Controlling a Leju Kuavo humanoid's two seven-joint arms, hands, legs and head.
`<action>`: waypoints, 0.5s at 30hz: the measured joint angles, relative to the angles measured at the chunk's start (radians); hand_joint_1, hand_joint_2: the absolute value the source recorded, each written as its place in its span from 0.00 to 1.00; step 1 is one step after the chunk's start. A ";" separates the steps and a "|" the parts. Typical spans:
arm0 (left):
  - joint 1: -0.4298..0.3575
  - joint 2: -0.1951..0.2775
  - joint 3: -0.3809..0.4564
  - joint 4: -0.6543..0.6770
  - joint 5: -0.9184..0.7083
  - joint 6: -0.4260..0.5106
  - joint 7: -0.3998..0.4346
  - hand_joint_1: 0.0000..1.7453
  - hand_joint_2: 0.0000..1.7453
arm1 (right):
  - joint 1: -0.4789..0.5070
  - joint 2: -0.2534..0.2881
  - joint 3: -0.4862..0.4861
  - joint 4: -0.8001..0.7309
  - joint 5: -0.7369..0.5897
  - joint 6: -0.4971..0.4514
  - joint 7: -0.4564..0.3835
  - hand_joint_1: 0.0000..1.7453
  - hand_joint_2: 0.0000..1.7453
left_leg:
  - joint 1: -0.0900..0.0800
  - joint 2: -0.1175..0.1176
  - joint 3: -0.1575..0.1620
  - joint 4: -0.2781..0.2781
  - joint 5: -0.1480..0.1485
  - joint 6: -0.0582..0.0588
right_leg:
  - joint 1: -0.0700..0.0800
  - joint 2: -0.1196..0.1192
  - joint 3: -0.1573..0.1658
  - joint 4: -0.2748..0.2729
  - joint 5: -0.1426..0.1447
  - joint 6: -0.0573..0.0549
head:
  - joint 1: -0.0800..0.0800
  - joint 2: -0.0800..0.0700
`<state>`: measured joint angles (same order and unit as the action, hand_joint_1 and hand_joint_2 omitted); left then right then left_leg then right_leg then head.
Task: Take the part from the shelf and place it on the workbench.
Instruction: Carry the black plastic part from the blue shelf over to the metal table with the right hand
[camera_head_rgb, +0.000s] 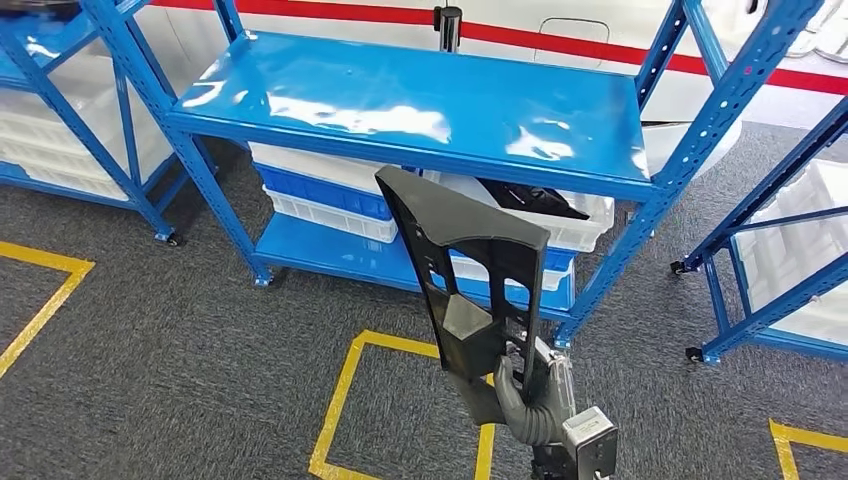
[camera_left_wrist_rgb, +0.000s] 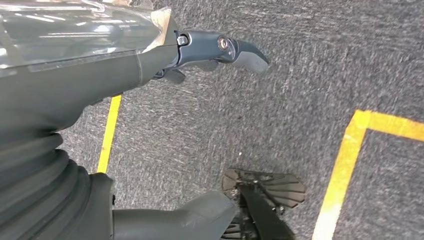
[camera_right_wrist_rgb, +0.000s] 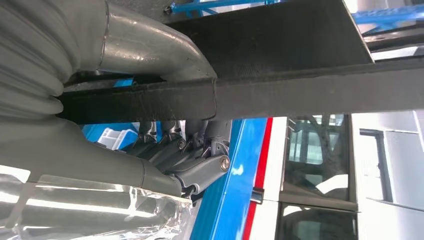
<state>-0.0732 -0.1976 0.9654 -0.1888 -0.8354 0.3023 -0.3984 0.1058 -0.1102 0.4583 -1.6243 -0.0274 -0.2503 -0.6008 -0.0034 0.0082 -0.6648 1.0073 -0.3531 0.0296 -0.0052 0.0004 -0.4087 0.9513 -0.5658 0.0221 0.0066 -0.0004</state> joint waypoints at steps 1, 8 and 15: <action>0.001 0.000 0.002 0.000 0.001 0.001 0.003 0.00 1.00 | 0.000 0.001 0.001 0.004 0.006 0.000 -0.002 1.00 1.00 | 0.003 -0.002 -0.006 0.009 -0.016 -0.005 | -0.005 -0.002 -0.006 0.001 0.008 -0.009 | -0.001 0.000; 0.002 0.000 0.013 0.000 0.002 0.001 -0.015 0.00 1.00 | 0.005 0.013 0.005 0.025 0.047 0.000 -0.012 1.00 1.00 | 0.025 -0.010 -0.034 0.297 -0.199 -0.037 | -0.004 -0.012 -0.095 0.009 0.082 -0.035 | -0.005 0.000; -0.009 -0.003 0.016 0.000 0.005 0.005 -0.051 0.00 1.00 | 0.019 0.023 0.012 0.029 0.125 -0.035 -0.041 1.00 1.00 | 0.023 0.019 0.177 0.003 -0.181 -0.018 | 0.001 -0.040 -0.156 0.047 0.116 0.000 | -0.006 0.000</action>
<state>-0.0819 -0.2007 0.9812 -0.1888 -0.8302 0.3076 -0.4495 0.1250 -0.0875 0.4703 -1.5953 0.0971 -0.2857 -0.6421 0.0198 0.0273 -0.4873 1.0101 -0.5340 0.0120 -0.0043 -0.0401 -0.5650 0.9980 -0.4494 0.0223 0.0007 -0.0004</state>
